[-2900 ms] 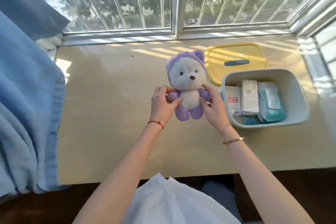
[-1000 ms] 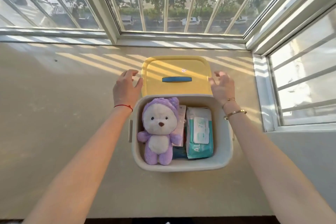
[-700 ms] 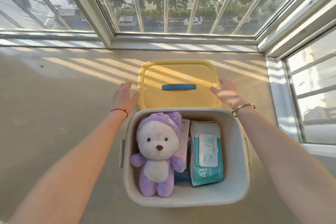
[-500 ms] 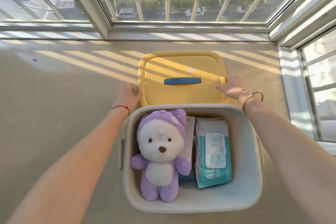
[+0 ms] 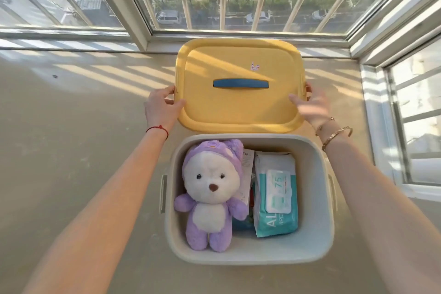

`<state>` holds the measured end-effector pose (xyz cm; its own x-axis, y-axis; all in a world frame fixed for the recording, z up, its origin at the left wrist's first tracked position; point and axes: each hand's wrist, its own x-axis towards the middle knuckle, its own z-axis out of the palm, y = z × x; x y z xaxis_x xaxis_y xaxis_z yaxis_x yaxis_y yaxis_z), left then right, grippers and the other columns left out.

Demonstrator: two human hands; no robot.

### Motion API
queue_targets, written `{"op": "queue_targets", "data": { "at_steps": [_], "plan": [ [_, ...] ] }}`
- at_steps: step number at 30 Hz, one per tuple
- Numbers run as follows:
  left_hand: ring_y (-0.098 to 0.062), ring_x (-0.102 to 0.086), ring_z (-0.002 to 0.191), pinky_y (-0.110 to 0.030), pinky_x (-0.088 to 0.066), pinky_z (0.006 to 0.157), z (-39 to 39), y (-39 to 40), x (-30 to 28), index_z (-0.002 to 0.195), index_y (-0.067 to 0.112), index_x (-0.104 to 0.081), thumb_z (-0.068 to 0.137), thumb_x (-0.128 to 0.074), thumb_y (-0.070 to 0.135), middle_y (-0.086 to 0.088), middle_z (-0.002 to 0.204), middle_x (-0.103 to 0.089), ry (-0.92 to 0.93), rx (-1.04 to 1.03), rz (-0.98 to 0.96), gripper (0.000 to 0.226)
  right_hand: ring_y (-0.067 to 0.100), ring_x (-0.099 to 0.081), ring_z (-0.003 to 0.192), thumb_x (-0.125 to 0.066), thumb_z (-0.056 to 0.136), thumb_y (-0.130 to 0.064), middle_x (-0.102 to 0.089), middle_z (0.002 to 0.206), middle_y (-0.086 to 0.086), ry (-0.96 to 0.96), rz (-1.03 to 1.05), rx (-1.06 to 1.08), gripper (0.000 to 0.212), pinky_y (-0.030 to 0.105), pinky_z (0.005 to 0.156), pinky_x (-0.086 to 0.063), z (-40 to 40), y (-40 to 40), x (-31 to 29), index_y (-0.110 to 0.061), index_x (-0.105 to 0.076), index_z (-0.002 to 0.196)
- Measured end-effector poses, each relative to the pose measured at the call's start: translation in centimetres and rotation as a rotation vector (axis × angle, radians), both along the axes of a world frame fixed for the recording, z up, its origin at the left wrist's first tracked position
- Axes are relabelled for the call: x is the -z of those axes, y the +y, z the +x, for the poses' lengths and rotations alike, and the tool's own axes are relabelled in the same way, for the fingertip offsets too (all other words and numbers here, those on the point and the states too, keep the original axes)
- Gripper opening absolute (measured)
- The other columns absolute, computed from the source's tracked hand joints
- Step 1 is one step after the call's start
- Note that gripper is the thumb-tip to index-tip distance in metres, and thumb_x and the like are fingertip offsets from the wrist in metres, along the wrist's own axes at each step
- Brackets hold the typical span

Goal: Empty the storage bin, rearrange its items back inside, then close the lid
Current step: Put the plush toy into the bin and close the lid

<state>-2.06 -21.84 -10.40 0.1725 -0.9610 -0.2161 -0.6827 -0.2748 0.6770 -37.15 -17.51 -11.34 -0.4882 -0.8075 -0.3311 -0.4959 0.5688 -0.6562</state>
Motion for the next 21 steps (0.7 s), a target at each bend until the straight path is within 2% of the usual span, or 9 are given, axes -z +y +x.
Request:
{"op": "queue_targets", "data": {
  "at_steps": [2,5,8,11,14,16,18,20,21],
  "plan": [
    [-0.014,-0.067,0.093,-0.024,-0.042,0.097,0.1,1.2,-2.3,0.122,0.023,-0.064,0.077,-0.072,0.025,0.001,0.117,-0.067,0.020,-0.019,-0.018,0.045,0.028,-0.053,0.114,-0.069,0.084,-0.023,-0.053,0.126,0.017,0.022,-0.126,-0.011,0.057,0.033,0.099,-0.042,0.2,1.3,-2.0,-0.008,-0.047,0.134],
    [-0.006,-0.067,0.087,-0.009,-0.043,0.085,0.2,3.8,-5.0,0.121,0.027,-0.065,0.079,-0.067,0.019,0.013,0.109,-0.068,0.109,-0.048,-0.064,0.043,0.021,-0.051,0.113,-0.064,0.085,-0.012,-0.046,0.132,0.013,0.069,-0.243,0.043,0.058,0.032,0.103,-0.040,1.0,4.0,-4.6,-0.010,-0.042,0.138],
    [-0.007,-0.068,0.081,-0.019,-0.050,0.086,-0.3,5.6,-7.6,0.118,0.024,-0.067,0.079,-0.069,0.020,0.012,0.098,-0.070,0.154,-0.078,-0.122,0.040,0.021,-0.051,0.108,-0.056,0.083,-0.013,-0.043,0.130,0.014,0.120,-0.348,-0.010,0.059,0.041,0.101,-0.044,1.6,6.4,-7.3,-0.007,-0.038,0.139],
    [-0.013,-0.067,0.084,-0.025,-0.047,0.089,-1.0,5.0,-9.8,0.113,0.026,-0.070,0.076,-0.069,0.024,0.004,0.096,-0.073,0.090,-0.043,-0.198,0.038,0.031,-0.050,0.107,-0.049,0.078,-0.015,-0.044,0.127,0.020,0.136,-0.349,-0.042,0.064,0.046,0.099,-0.043,1.4,6.9,-9.3,-0.002,-0.037,0.139],
    [-0.017,-0.064,0.097,-0.022,-0.041,0.090,-0.9,4.0,-11.7,0.118,0.023,-0.068,0.075,-0.070,0.027,0.001,0.105,-0.072,0.023,-0.067,-0.239,0.043,0.038,-0.047,0.116,-0.046,0.078,-0.018,-0.046,0.127,0.027,0.205,-0.358,-0.080,0.066,0.037,0.102,-0.037,0.9,5.9,-11.4,0.003,-0.037,0.139],
    [-0.014,-0.065,0.099,-0.019,-0.042,0.091,-0.7,4.3,-12.8,0.120,0.022,-0.067,0.075,-0.071,0.026,0.002,0.111,-0.071,0.034,-0.070,-0.247,0.045,0.035,-0.047,0.118,-0.051,0.082,-0.017,-0.044,0.131,0.024,0.205,-0.340,-0.082,0.062,0.034,0.104,-0.036,0.5,5.8,-12.5,-0.001,-0.037,0.141],
    [-0.011,-0.068,0.094,-0.015,-0.045,0.089,-0.5,5.7,-13.5,0.117,0.025,-0.068,0.074,-0.070,0.024,0.003,0.107,-0.072,0.082,-0.060,-0.262,0.043,0.031,-0.047,0.119,-0.055,0.085,-0.011,-0.042,0.135,0.018,0.168,-0.334,-0.077,0.061,0.034,0.107,-0.035,0.3,6.9,-13.4,-0.004,-0.036,0.143],
    [-0.009,-0.070,0.090,-0.005,-0.040,0.086,-0.2,7.7,-14.0,0.114,0.028,-0.070,0.075,-0.068,0.021,0.004,0.101,-0.074,0.129,-0.077,-0.258,0.040,0.027,-0.045,0.121,-0.055,0.086,-0.011,-0.041,0.137,0.014,0.109,-0.335,-0.062,0.061,0.034,0.109,-0.034,0.5,8.8,-14.0,-0.005,-0.035,0.143],
    [-0.007,-0.070,0.089,-0.007,-0.040,0.087,0.0,8.9,-14.2,0.114,0.029,-0.070,0.075,-0.067,0.021,0.003,0.098,-0.074,0.143,-0.086,-0.250,0.040,0.027,-0.044,0.123,-0.054,0.086,-0.010,-0.040,0.138,0.013,0.094,-0.321,-0.057,0.061,0.035,0.110,-0.034,0.8,10.0,-14.1,-0.005,-0.034,0.144]
  ]
}}
